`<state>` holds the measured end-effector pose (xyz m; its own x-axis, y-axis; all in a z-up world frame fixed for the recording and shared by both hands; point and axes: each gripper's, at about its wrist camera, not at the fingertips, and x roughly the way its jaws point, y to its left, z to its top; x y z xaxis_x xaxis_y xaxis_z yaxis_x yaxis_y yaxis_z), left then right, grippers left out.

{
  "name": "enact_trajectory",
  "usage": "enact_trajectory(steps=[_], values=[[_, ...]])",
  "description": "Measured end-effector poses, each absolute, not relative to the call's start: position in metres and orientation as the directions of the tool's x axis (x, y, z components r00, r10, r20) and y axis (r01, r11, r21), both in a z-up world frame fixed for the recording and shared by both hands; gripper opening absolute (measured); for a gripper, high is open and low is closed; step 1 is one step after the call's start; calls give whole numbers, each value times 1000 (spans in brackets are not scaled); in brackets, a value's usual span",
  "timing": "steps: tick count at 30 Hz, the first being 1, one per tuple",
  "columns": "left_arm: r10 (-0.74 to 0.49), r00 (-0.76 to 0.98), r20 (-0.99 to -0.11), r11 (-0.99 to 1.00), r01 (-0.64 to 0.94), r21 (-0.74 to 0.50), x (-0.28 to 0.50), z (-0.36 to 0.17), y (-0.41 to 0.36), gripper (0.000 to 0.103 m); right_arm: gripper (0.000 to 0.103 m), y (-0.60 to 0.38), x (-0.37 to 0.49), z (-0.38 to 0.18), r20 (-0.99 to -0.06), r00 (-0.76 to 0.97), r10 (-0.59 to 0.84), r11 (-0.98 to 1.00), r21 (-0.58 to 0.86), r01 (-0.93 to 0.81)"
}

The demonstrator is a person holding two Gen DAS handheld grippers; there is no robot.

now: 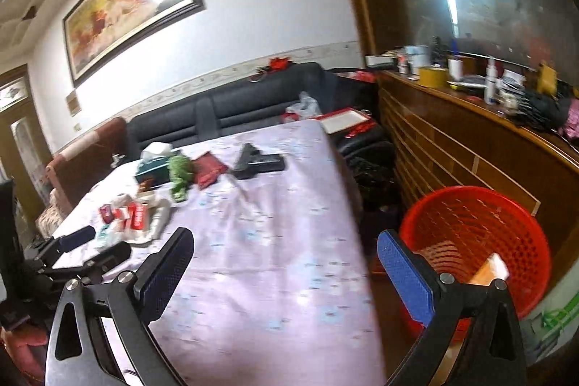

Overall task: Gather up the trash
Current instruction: 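Move both open tools back over the bed toward the remaining trash, then lower the right tool around the white plastic bottle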

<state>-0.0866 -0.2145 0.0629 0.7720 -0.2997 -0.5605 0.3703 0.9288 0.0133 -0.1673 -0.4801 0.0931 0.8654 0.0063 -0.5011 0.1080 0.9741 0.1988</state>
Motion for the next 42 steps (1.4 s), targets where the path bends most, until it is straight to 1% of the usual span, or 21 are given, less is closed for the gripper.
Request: enact_trajectory(steps=[8,12,20,25,29,35,37,39,40,42], values=[[-255,789,-559,954,300,-12,-87,65,-163,93,103,-421,-146,93,-509,856,87,984,178,6],[-254,784,-566,958,286,-33,-84,64,-146,93,103,-402,-137,91,-515,849,115,984,173,-28],[-279,771,-573,950,308,-48,-71,63,-131,93,103,-374,-120,91,-527,839,134,986,155,-60],[-309,741,-597,939,339,-65,-55,57,-119,93,103,-359,-103,88,-542,826,154,985,146,-88],[-285,733,-617,943,331,-43,-38,50,-104,93,102,-343,-84,80,-570,801,185,981,147,-122],[-225,731,-644,964,262,-39,-3,39,-62,93,97,-319,-54,66,-613,755,232,973,153,-175],[-204,729,-653,970,241,-33,11,35,-51,93,92,-310,-44,61,-629,739,243,970,152,-190],[-203,720,-664,971,233,-45,23,32,-43,87,86,-301,-30,55,-647,717,261,965,160,-207],[-207,713,-670,971,233,-52,29,30,-40,81,84,-298,-23,52,-655,705,273,962,169,-216],[-214,697,-685,969,240,-58,40,25,-38,78,80,-289,-6,45,-669,682,295,955,184,-232]])
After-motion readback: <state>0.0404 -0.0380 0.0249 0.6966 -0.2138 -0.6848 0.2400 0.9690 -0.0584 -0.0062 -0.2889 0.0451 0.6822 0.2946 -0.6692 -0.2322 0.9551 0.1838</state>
